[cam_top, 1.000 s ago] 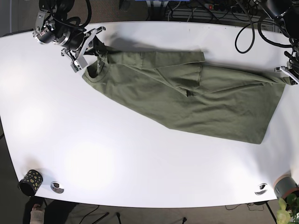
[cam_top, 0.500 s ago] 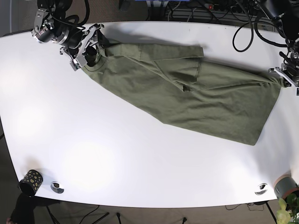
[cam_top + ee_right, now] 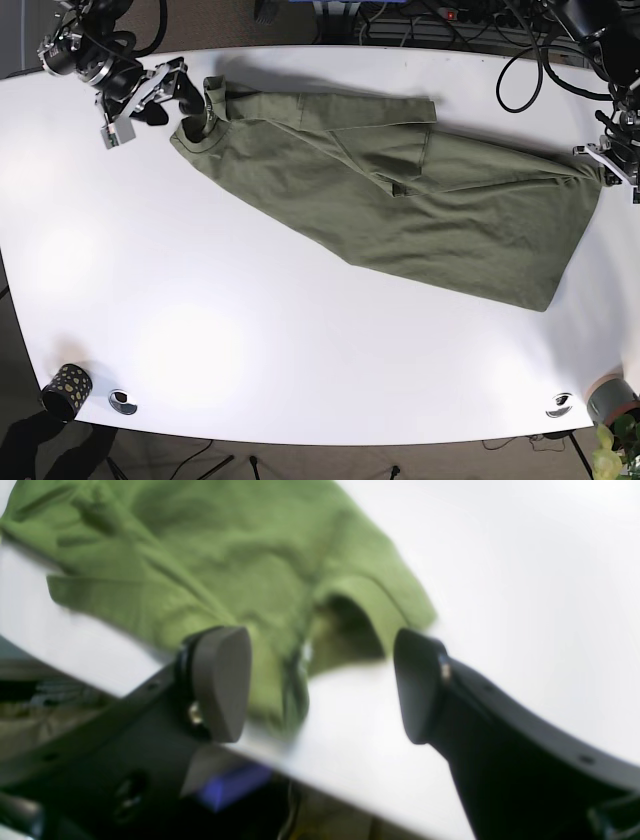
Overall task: Fold the T-shirt properly
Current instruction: 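Hold the T-shirt ends with both grippers and drag it taut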
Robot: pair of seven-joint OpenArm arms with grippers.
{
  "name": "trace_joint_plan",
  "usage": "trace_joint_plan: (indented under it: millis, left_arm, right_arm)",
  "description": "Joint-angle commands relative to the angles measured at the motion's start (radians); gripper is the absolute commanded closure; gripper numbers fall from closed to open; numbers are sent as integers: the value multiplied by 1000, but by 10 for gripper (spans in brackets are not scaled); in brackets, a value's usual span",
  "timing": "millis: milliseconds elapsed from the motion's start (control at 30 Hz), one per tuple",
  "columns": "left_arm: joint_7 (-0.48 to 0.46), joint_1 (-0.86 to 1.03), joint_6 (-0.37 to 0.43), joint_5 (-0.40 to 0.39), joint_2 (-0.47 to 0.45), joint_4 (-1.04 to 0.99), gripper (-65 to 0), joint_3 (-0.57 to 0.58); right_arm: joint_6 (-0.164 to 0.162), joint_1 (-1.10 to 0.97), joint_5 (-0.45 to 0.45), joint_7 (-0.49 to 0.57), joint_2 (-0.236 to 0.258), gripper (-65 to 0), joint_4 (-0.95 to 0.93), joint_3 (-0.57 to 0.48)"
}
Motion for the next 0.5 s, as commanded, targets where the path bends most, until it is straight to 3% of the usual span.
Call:
trace_joint_plan:
  millis: [0, 200, 367, 467]
  left_arm:
    - [-18, -5, 3, -7, 1, 13, 0, -1]
    - [-18, -7, 3, -7, 1, 13, 0, 65]
    - [-18, -7, 3, -7, 3, 13, 0, 79]
    - [-18, -8, 3, -7, 3, 13, 0, 79]
  right_arm:
    - [9, -8, 23, -11, 3, -431, 19, -5]
    - [9, -31, 2, -7, -4, -431, 14, -51]
    - [9, -28, -139, 47, -7, -431, 14, -137]
    - [9, -28, -181, 65, -10, -431, 14, -172]
